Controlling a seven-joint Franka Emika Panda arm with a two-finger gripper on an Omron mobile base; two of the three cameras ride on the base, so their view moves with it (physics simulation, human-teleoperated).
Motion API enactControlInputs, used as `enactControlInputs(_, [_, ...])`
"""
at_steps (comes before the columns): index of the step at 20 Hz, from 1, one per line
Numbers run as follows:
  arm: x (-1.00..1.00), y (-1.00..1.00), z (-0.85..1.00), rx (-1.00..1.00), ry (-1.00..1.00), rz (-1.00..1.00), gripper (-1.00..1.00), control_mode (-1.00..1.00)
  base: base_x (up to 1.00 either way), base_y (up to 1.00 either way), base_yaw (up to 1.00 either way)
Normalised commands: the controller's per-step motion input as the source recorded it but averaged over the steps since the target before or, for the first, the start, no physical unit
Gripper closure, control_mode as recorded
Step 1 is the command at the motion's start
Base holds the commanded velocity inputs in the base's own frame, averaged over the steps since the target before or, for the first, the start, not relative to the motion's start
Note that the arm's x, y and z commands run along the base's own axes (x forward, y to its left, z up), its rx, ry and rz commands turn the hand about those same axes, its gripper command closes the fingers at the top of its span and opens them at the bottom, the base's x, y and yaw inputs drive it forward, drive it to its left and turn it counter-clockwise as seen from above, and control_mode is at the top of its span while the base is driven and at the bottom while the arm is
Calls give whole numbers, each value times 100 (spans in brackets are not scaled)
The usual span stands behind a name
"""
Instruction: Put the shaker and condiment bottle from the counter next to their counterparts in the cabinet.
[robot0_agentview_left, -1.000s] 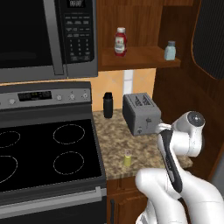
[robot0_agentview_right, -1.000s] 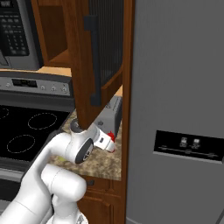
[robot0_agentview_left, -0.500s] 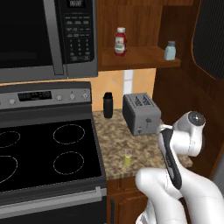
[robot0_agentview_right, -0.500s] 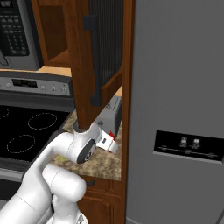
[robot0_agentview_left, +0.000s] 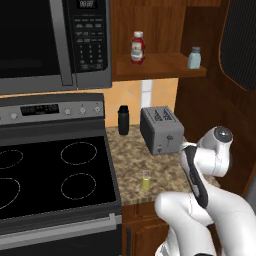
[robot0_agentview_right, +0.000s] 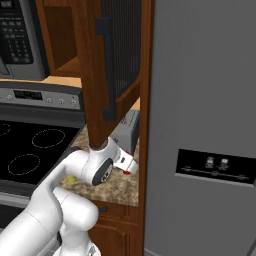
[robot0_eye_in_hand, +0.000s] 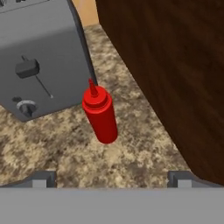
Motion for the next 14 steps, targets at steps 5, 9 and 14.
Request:
enactControlInputs(5, [11, 10, -37, 0, -9, 0, -100, -100, 0, 0, 0])
enactControlInputs(9, [13, 17, -31, 0, -6, 0, -100, -100, 0, 0, 0])
enactControlInputs(14, [3, 16, -15, -1, -1, 0, -100, -100, 0, 0, 0])
